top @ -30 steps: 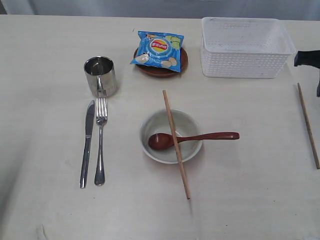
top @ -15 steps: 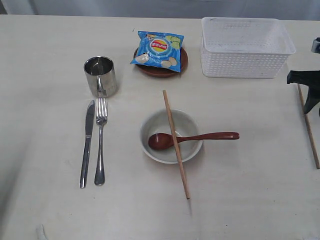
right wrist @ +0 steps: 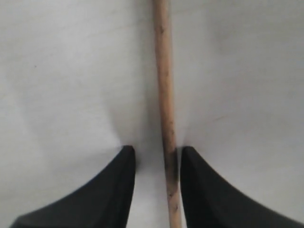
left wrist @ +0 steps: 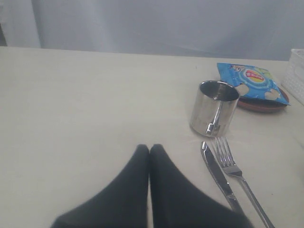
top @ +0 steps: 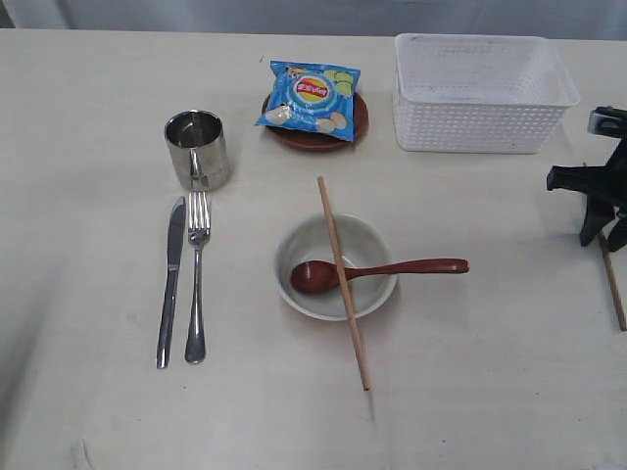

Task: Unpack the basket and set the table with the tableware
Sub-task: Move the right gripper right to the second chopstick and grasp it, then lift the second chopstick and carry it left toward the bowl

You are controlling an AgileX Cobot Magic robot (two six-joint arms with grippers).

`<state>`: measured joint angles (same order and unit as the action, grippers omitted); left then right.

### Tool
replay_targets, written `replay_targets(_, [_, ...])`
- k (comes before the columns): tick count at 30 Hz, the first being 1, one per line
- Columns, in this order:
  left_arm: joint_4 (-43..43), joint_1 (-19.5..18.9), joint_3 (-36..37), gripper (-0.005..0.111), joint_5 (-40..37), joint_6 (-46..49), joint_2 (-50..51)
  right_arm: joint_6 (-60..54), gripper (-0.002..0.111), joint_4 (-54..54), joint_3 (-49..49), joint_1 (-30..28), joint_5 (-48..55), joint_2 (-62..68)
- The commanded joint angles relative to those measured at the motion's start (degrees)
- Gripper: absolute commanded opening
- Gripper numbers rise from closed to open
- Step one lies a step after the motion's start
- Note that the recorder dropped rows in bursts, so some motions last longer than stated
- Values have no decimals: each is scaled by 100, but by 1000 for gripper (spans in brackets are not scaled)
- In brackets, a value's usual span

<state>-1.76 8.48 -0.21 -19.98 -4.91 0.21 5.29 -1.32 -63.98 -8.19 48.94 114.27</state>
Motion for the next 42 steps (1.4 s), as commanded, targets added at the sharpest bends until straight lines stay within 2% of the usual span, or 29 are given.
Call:
replay_targets(1, [5,27,21,0,12,17,-21,-141,32,-24,18,-34,-154,209])
replay_targets(3, [5,27,21,0,12,17,-21,-207,23,-24,18,-34,-154,257])
replay_targets(4, [5,27,21,0,12,17,-21,-239,13,-24,18,-34,-154,282])
replay_targets(6, [5,27,21,0,12,17,-21,-303,0,-24,18,-34,-154,296])
replay_targets(12, [5,27,21,0,12,17,-21,-258,-1,-61,6,-34,67,121])
replay_targets(21, [5,27,21,0,12,17,-21,387,-1,-152,6,-34,144,-1233])
replay_targets(27, [5,27,21,0,12,17,-21,-89,-1,794,6,98,144,-2156])
replay_targets(33, [5,27,21,0,12,17,-21,-610,-1,1418,6,1024,409,-2920])
replay_targets(42, [5,27,21,0,12,17,-21,-627,-1,1596,6,3134,389,-2877])
